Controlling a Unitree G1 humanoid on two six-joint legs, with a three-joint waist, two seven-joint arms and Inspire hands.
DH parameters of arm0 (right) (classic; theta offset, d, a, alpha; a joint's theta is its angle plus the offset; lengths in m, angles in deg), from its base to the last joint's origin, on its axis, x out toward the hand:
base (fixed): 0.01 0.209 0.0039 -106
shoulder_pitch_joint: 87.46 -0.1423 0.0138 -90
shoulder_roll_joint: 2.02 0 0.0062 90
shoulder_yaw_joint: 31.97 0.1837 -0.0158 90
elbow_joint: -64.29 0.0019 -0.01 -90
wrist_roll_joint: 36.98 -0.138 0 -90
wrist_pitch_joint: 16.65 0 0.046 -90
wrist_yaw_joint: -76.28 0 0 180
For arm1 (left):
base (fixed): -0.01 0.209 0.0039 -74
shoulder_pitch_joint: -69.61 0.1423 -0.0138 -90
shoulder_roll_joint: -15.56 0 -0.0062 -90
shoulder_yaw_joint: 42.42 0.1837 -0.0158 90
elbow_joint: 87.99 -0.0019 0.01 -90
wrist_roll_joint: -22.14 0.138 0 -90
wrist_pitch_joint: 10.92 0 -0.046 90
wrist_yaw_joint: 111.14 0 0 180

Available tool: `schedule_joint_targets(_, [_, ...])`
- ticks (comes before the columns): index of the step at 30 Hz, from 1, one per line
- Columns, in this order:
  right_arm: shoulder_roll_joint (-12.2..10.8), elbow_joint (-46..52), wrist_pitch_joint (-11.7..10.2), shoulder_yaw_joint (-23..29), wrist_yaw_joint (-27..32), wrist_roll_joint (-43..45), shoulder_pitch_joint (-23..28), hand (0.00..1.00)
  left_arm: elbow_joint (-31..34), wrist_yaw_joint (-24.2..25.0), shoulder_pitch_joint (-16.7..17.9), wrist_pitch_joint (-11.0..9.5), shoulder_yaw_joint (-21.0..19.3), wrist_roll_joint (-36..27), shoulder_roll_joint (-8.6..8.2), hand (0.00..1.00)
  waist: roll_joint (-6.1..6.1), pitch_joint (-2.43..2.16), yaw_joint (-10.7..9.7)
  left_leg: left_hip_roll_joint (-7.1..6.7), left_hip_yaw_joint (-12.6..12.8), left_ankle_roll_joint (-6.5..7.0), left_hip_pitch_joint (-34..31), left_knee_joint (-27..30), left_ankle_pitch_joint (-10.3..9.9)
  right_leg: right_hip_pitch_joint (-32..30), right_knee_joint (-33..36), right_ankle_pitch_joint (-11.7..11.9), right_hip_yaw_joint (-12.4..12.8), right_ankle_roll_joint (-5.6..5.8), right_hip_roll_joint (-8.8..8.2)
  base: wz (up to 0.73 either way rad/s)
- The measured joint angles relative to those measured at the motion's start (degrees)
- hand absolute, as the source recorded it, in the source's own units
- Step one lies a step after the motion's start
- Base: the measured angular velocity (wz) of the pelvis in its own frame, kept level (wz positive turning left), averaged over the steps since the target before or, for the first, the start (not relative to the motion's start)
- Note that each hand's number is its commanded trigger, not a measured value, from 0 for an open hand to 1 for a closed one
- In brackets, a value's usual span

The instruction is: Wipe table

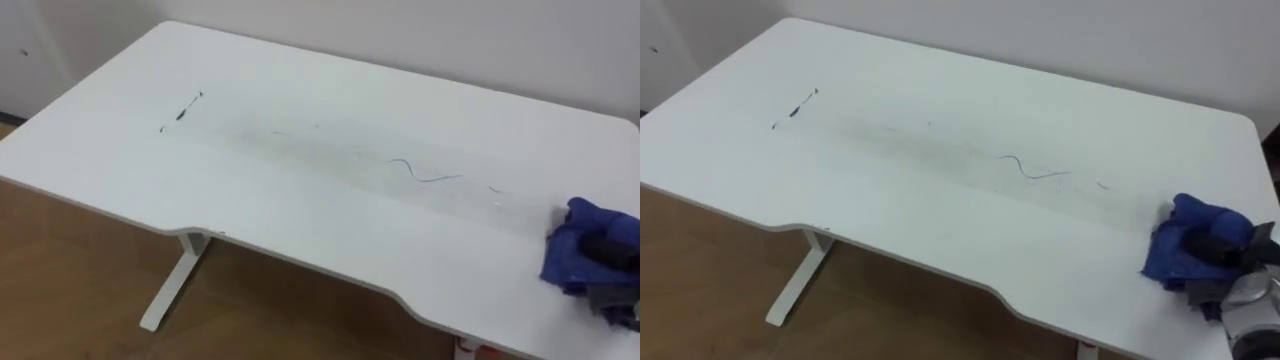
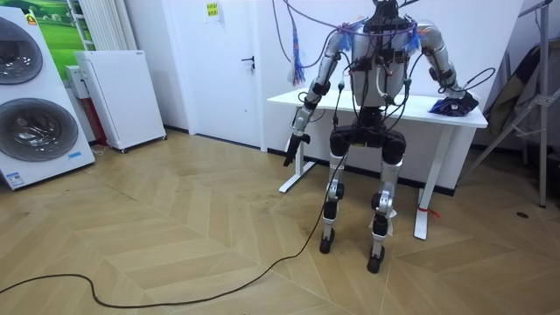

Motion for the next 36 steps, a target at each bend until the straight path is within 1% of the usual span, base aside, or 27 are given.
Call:
schedule_joint_targets(3, [-0.05,3.99,1.41,-0.22,0.02,2.75,1.59,1.00,0.14,0.31,0.39,0.28,-0.01,0.56,-0.14,0.00,0.12,0.02,0.08,-0.02,-0.13,-0.01,0.41,-0.21,-0.01,0.48,-0.33,-0.02,-0.16,0.00,0.04,0.01])
schedule_joint_targets(4, [-0.14,5.07,1.63,-0.51,-0.02,3.63,1.70,1.00,0.25,0.44,0.40,0.53,-0.01,0.61,-0.17,0.00,0.22,0.13,0.19,-0.02,-0.14,-0.02,0.42,-0.34,0.00,0.42,-0.36,-0.02,-0.12,0.00,0.05,0.00])
schedule_joint_targets(5, [-0.25,5.52,1.99,-0.86,-0.01,3.97,1.70,1.00,0.27,0.44,0.40,0.57,-0.01,0.59,-0.18,0.00,0.25,0.14,0.33,-0.02,-0.12,-0.02,0.48,-0.40,0.00,0.42,-0.39,-0.01,-0.07,0.00,0.05,-0.04])
schedule_joint_targets(6, [-1.13,6.79,2.80,-1.30,-0.02,4.73,1.71,1.00,0.26,0.44,0.48,0.75,0.07,0.61,-0.24,0.00,0.32,0.11,0.62,-0.02,0.00,-0.03,0.88,-0.77,0.01,0.57,-0.39,-0.02,0.06,0.00,0.05,-0.07])
schedule_joint_targets(7, [-2.63,8.62,3.46,-1.45,0.04,6.47,1.71,1.00,0.25,0.44,0.52,1.40,0.12,0.61,-0.57,0.00,0.38,0.14,0.72,-0.01,0.02,-0.03,1.26,-0.79,0.01,0.74,-0.35,-0.02,0.10,0.00,0.05,-0.08])
schedule_joint_targets(8, [-3.41,9.77,3.79,-1.96,0.07,7.55,1.74,1.00,0.20,0.44,0.53,1.59,0.13,0.60,-0.82,0.00,0.40,0.16,0.78,-0.01,-0.05,-0.04,1.35,-0.80,0.02,0.79,-0.27,-0.02,0.10,-0.01,0.05,-0.10])
schedule_joint_targets(9, [-4.63,12.30,4.14,-3.68,-0.16,10.40,1.81,1.00,0.21,0.44,0.49,1.58,0.14,0.61,-1.31,0.00,0.48,0.20,1.13,0.03,-0.17,-0.04,1.46,-0.87,0.02,0.77,-0.18,-0.01,0.13,-0.01,0.07,-0.13])
schedule_joint_targets(10, [-5.57,14.87,4.77,-6.02,-0.85,13.18,1.80,1.00,0.38,0.44,0.25,1.56,0.15,0.85,-1.78,0.00,0.50,0.19,1.95,0.09,-0.15,-0.05,1.68,-1.04,0.02,0.98,-0.12,0.01,0.15,-0.06,0.07,-0.12])
schedule_joint_targets(11, [-5.98,16.00,4.94,-7.41,-1.22,14.15,1.76,1.00,0.43,0.44,0.12,1.56,0.19,1.13,-2.01,0.00,0.51,0.22,2.28,0.10,-0.15,-0.05,1.87,-1.11,0.01,1.16,-0.13,0.02,0.13,-0.06,0.08,-0.06])
schedule_joint_targets(12, [-7.12,17.77,5.05,-9.91,-1.97,15.91,1.56,1.00,0.43,0.43,0.08,1.58,0.27,1.47,-2.47,0.00,0.50,0.29,3.06,0.08,-0.18,-0.07,2.53,-1.35,0.00,1.67,-0.15,0.02,0.05,-0.06,0.07,0.00])
schedule_joint_targets(13, [-8.50,19.03,5.08,-11.98,-2.83,17.31,1.26,1.00,0.50,0.43,0.04,1.55,0.32,1.57,-2.78,0.00,0.78,0.56,4.14,0.09,-0.32,-0.13,3.05,-1.69,-0.04,2.38,-0.28,0.02,-0.17,-0.06,0.07,0.04])
schedule_joint_targets(14, [-9.31,19.80,5.21,-12.69,-3.36,18.51,1.17,1.00,0.57,0.43,-0.01,1.57,0.30,1.58,-2.90,0.00,0.72,0.61,4.42,0.06,-0.62,-0.18,3.16,-1.73,-0.11,2.50,-0.38,0.01,-0.46,-0.06,0.07,0.12])
schedule_joint_targets(16, [-12.87,23.54,6.46,-15.39,-5.66,23.25,0.78,1.00,0.57,0.43,0.04,1.90,0.83,1.56,-3.15,0.00,0.37,0.66,5.77,-0.04,-1.77,-0.28,3.22,-1.91,-0.21,2.65,-0.42,-0.01,-1.88,-0.03,0.12,0.19])
schedule_joint_targets(17, [-13.63,24.22,6.64,-16.20,-6.28,24.02,0.51,1.00,0.55,0.43,0.03,2.24,1.26,1.54,-3.24,0.00,0.39,0.68,6.13,-0.09,-2.08,-0.28,3.04,-1.81,-0.21,2.68,-0.46,-0.01,-2.22,-0.02,0.12,0.18])
schedule_joint_targets(18, [-14.91,24.62,6.86,-17.68,-7.16,24.84,-0.32,1.00,0.54,0.43,-0.02,2.71,1.36,1.55,-3.65,0.00,0.47,0.77,6.87,-0.20,-2.64,-0.29,2.79,-1.61,-0.21,3.09,-0.54,-0.01,-3.31,-0.03,0.09,0.20])
schedule_joint_targets(19, [-15.71,24.58,7.03,-18.95,-8.19,25.14,-1.30,1.00,0.48,0.44,0.15,2.73,1.90,1.55,-4.00,0.00,0.65,0.96,7.31,-0.33,-3.01,-0.28,2.90,-1.50,-0.21,3.67,-0.66,-0.01,-3.61,-0.02,0.05,0.21])
schedule_joint_targets(21, [-16.41,24.79,7.05,-19.86,-9.52,25.22,-1.88,1.00,0.44,0.44,0.65,2.69,2.66,1.55,-4.21,0.00,0.75,1.02,8.50,-0.58,-3.75,-0.28,2.90,-1.28,-0.21,4.53,-1.31,-0.01,-4.44,-0.02,0.00,0.22])
schedule_joint_targets(22, [-16.54,24.95,7.17,-20.16,-9.85,25.32,-2.00,1.00,0.44,0.45,0.92,2.75,2.69,1.55,-4.29,0.00,0.78,1.05,8.51,-0.69,-4.25,-0.27,2.80,-1.08,-0.22,4.57,-1.28,-0.02,-4.79,0.00,-0.02,0.28])
schedule_joint_targets(24, [-16.61,25.34,7.33,-20.56,-10.99,25.86,-2.35,1.00,-0.38,0.47,1.73,3.05,2.69,1.56,-4.53,0.00,1.15,1.08,9.98,-0.80,-4.84,-0.29,2.80,-0.80,-0.24,4.46,-1.29,-0.13,-4.75,0.13,0.01,0.17])
schedule_joint_targets(25, [-16.61,25.34,7.56,-20.72,-11.12,25.90,-2.58,1.00,-0.83,0.51,2.06,3.38,2.69,1.56,-4.61,0.00,1.38,1.17,10.42,-0.83,-5.19,-0.31,2.51,-0.57,-0.25,4.46,-1.26,-0.13,-5.23,0.12,0.02,0.07])
schedule_joint_targets(27, [-16.50,25.27,7.56,-21.00,-11.47,25.91,-2.70,1.00,-0.87,0.54,2.72,3.57,2.65,1.56,-4.54,0.00,1.49,1.14,10.98,-0.88,-5.56,-0.38,2.06,-0.48,-0.21,4.45,-1.27,-0.13,-5.69,0.12,0.02,0.12])
schedule_joint_targets(28, [-16.29,25.24,7.56,-20.99,-11.56,26.07,-2.75,1.00,-0.88,0.59,2.82,3.63,2.61,1.57,-4.53,0.00,1.48,1.14,11.34,-0.94,-5.84,-0.40,1.68,-0.13,-0.20,4.41,-1.27,-0.21,-6.10,0.00,0.02,0.11])
schedule_joint_targets(32, [-16.31,24.54,7.63,-21.01,-12.05,26.31,-3.63,1.00,-0.72,0.69,4.01,3.71,2.21,1.60,-4.54,0.00,1.45,1.12,12.03,-1.10,-6.09,-0.46,1.28,0.31,-0.24,4.32,-1.46,-0.55,-6.39,-0.17,-0.03,0.04])
schedule_joint_targets(34, [-16.34,24.49,8.46,-21.00,-11.99,26.31,-3.63,1.00,-0.53,1.01,4.58,4.28,2.11,1.69,-4.37,0.00,1.24,1.03,12.76,-1.24,-6.47,-0.46,1.24,0.32,-0.23,4.39,-1.47,-0.59,-6.66,-0.12,-0.06,0.06])
schedule_joint_targets(36, [-16.44,24.36,8.81,-20.99,-11.90,26.02,-3.75,1.00,-0.19,1.09,5.25,4.52,2.07,1.69,-4.33,0.00,1.08,0.93,13.12,-1.27,-6.62,-0.46,1.34,0.31,-0.23,4.38,-1.48,-0.62,-6.86,-0.11,-0.07,0.07])
